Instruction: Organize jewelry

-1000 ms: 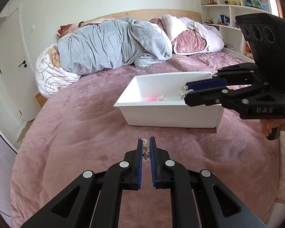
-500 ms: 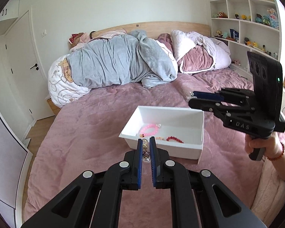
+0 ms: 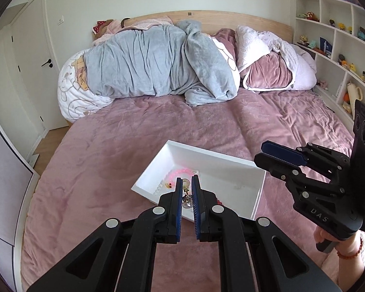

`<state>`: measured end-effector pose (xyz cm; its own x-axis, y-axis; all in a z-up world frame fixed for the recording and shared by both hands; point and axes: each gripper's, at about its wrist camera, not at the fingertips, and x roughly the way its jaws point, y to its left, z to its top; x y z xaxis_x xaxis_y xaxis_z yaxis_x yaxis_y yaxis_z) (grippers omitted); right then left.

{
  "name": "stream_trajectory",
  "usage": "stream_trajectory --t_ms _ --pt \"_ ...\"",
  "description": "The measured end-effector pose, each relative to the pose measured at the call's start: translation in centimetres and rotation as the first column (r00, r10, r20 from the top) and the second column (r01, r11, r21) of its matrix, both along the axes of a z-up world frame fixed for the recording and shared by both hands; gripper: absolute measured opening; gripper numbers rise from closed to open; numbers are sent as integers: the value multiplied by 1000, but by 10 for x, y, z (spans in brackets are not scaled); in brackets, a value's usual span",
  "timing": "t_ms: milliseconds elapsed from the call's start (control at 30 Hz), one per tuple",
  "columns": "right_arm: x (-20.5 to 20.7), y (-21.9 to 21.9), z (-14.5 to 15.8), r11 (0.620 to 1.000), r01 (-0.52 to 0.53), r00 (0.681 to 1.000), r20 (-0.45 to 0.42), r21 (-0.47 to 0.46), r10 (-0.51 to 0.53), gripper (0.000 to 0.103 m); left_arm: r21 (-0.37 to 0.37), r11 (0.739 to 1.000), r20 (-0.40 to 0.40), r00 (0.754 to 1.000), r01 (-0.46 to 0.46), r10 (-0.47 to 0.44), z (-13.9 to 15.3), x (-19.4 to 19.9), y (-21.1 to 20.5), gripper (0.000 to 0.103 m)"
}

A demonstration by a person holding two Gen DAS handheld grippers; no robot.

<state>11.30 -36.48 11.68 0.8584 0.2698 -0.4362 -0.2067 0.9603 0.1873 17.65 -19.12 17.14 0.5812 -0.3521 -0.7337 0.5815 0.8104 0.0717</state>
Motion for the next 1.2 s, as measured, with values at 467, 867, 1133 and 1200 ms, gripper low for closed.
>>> stream_trajectory --t_ms 467,867,1133,1200 --pt "18 -28 -38 995 71 992 -99 -73 -78 54 -13 995 -100 990 -98 97 -102 73 -65 48" --pt "37 -11 -65 984 61 987 -138 -169 -85 78 -106 939 49 942 -326 333 -122 64 -3 93" --pt "26 9 -53 973 75 991 -94 -218 -97 98 -240 873 91 885 -425 456 -113 21 55 96" --pt "20 13 -51 974 77 992 -82 -215 -97 98 -246 859 84 873 -448 480 -115 11 64 100"
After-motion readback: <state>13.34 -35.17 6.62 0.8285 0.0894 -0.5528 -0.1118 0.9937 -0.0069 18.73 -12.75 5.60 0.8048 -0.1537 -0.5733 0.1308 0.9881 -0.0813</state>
